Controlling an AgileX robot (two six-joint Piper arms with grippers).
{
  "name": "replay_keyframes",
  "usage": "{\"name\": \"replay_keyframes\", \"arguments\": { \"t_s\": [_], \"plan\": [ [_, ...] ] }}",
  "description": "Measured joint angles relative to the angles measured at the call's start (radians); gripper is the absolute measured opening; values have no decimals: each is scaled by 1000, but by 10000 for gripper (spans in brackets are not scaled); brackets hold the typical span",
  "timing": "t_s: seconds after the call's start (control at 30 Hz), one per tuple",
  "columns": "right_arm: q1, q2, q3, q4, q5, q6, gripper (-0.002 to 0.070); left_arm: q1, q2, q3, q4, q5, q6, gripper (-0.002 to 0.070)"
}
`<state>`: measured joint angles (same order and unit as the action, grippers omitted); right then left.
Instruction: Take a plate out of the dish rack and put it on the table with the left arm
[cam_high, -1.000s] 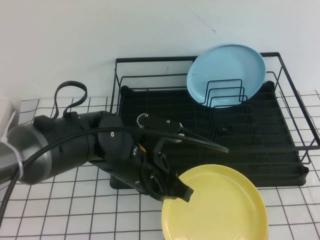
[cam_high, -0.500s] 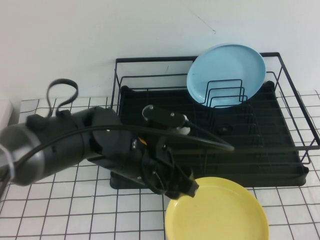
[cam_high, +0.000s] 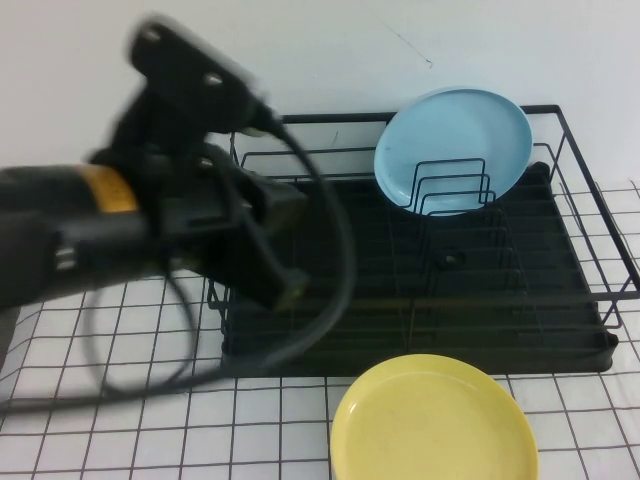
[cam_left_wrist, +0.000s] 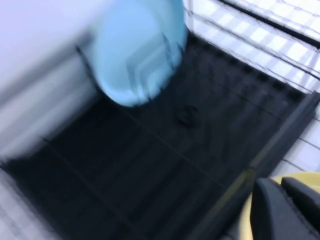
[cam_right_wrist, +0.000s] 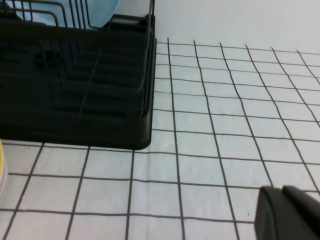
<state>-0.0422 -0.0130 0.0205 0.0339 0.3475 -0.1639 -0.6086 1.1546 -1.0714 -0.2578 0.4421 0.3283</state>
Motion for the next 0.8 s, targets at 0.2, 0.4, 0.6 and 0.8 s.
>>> {"name": "replay_keyframes", "arguments": {
  "t_s": [0.2,0.4,0.6,0.8],
  "plan": [
    [0,0,0,0,0,0,-3,0,-192,19,188,4,-4,1],
    [0,0,0,0,0,0,-3,0,-340,23,235,8,-4,1],
    [0,0,0,0,0,0,-3,0,-378,23,229,8,-4,1],
    [0,0,0,0,0,0,-3,0,-375,25,224,10,-4,-1]
  ]
}}
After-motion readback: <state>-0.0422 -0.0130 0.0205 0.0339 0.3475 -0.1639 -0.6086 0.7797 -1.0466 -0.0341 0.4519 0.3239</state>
